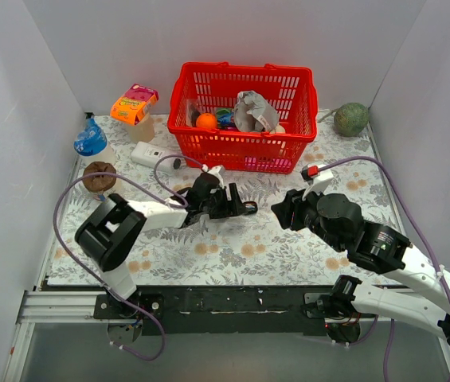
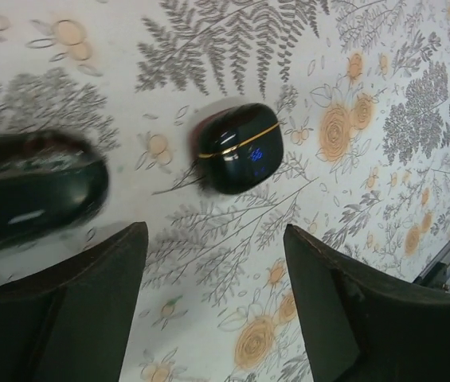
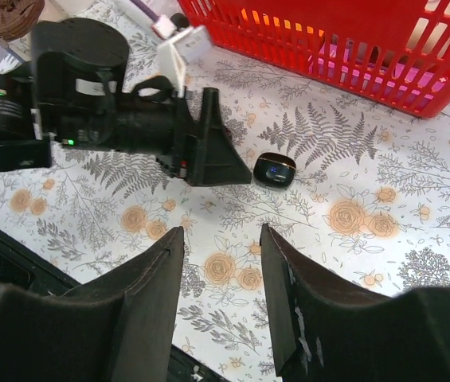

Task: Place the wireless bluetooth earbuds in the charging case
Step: Reset both arms

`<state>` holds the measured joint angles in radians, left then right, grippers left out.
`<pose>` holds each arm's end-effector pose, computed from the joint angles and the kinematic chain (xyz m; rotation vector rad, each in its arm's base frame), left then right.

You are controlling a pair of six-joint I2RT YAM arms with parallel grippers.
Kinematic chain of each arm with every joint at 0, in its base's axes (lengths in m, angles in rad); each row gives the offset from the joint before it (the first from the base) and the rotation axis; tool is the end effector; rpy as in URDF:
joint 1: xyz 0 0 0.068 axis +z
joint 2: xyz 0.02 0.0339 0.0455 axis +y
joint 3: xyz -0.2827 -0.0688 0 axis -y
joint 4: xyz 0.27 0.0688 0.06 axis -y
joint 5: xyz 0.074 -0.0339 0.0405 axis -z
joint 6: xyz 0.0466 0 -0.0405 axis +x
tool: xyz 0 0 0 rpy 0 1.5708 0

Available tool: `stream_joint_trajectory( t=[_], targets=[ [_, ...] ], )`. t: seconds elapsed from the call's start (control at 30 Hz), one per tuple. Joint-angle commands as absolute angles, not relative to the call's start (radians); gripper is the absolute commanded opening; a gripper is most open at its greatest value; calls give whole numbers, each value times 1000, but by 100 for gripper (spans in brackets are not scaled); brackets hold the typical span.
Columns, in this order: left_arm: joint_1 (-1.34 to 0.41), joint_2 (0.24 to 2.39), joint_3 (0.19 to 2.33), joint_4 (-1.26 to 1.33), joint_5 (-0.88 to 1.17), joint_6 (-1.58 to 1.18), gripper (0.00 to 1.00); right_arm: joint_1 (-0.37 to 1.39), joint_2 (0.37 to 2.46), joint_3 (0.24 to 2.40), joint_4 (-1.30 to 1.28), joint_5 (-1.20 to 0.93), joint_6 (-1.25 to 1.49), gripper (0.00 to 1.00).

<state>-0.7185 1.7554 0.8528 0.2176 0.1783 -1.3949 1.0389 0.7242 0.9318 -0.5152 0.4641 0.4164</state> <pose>0.2799 -0.2558 0.1408 -0.7587 2.4895 -1.1882 0.1044 0.1362 0.3801 -0.2631 1.8663 0.5759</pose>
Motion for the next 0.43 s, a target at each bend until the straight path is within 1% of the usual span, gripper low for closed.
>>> stream_joint_trajectory(
  t=[0.0, 0.1, 0.13, 0.17, 0.2, 0.23, 0.3, 0.4],
  targets=[
    [-695, 1556, 801, 51, 62, -1356, 71, 1040, 712, 913, -483, 465, 428, 51],
    [-693, 1412, 781, -44, -35, -1358, 79, 1040, 719, 910, -482, 474, 420, 52],
    [-693, 1378, 776, -57, -102, -1368, 84, 1040, 722, 907, -480, 480, 419, 52],
    [-698, 1300, 770, -70, -154, -1397, 90, 1040, 724, 904, -477, 485, 414, 52],
    [-701, 1269, 759, -80, -207, -1426, 98, 1040, 730, 900, -476, 486, 414, 52],
    [-703, 1237, 750, -93, -281, -1463, 98, 1040, 733, 899, -476, 489, 413, 52],
    [-706, 1188, 752, -129, -296, -1503, 98, 1040, 741, 891, -462, 491, 411, 52],
    [-707, 1178, 796, -196, -285, -1513, 98, 1040, 755, 890, -448, 492, 407, 53]
  ],
)
